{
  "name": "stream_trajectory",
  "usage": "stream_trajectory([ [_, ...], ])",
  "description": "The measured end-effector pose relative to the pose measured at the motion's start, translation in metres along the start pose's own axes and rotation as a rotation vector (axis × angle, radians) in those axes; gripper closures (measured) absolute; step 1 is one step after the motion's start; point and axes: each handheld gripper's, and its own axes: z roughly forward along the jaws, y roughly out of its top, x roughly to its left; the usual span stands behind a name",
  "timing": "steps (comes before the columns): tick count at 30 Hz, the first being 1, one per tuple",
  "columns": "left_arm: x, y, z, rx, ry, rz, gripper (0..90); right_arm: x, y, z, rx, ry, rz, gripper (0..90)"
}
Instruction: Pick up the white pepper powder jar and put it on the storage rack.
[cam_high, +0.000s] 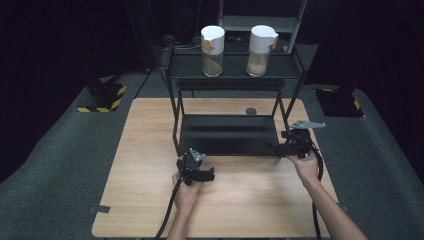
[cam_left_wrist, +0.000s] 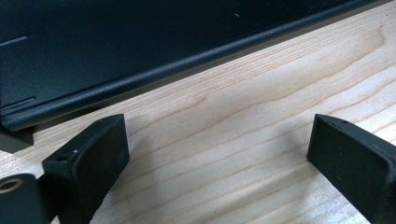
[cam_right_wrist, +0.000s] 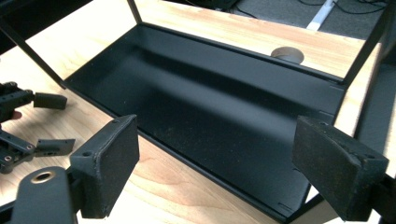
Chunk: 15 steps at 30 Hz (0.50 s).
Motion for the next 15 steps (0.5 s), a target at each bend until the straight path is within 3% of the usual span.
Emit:
stream_trajectory([
  [15,0.0,0.0,0.0,-0.001,0.0,-0.001,5.4,0.015,-0.016,0.019,0.036,0.002,-0.048,14.6],
])
